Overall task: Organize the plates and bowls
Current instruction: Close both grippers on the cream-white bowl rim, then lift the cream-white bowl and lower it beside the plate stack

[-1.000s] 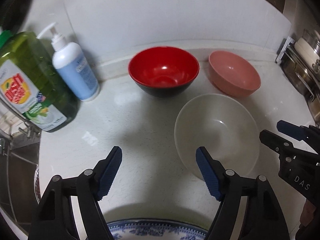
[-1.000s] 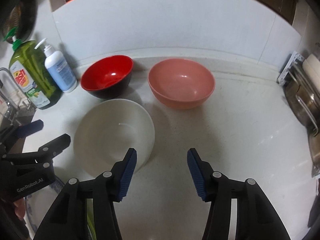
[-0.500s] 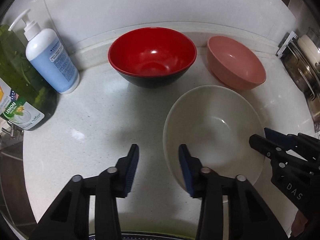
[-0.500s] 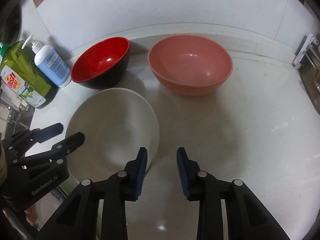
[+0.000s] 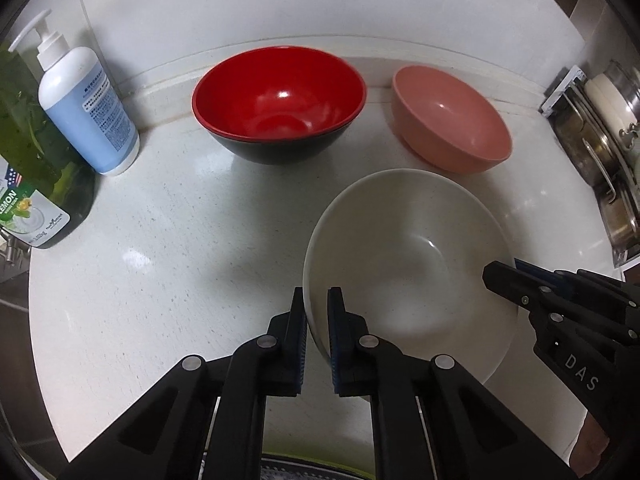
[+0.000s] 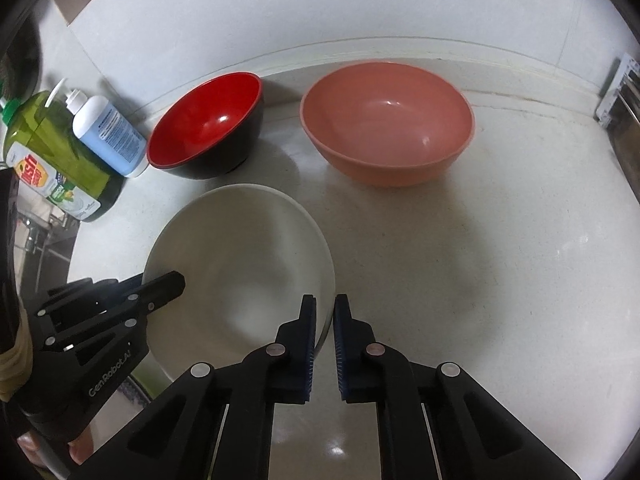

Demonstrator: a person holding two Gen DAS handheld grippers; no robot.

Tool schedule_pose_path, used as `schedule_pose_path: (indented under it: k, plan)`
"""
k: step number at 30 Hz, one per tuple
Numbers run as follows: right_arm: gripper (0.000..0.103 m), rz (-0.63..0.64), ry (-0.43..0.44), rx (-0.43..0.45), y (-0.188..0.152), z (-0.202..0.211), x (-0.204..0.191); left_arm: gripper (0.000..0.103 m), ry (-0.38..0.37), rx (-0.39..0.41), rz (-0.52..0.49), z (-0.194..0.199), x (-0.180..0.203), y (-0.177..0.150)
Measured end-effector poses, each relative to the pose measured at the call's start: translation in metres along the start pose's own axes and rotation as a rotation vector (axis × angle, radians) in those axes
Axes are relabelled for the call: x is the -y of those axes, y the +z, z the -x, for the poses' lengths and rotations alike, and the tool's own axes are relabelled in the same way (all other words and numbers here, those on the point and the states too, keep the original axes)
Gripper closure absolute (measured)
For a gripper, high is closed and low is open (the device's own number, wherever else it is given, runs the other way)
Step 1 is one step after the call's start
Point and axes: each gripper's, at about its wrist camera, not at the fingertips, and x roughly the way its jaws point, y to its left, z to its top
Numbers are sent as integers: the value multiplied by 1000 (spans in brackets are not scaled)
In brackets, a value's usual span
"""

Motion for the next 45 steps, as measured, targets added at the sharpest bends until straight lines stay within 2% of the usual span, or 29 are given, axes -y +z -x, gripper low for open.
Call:
schedule_pose_path:
  k: [10, 22, 34, 45]
  plan:
    - [93, 11, -17, 33, -13, 36, 9, 91, -41, 48, -1, 39, 16, -24]
    - [93, 8, -47, 60, -58, 83, 31, 90, -77, 51, -53, 60, 70, -64]
    - [93, -29, -71, 34, -104, 101, 66, 90, -93, 18, -101, 60, 115, -97]
    - [93, -33, -89, -25, -130, 96, 88, 90, -102, -41, -99, 43, 133, -112]
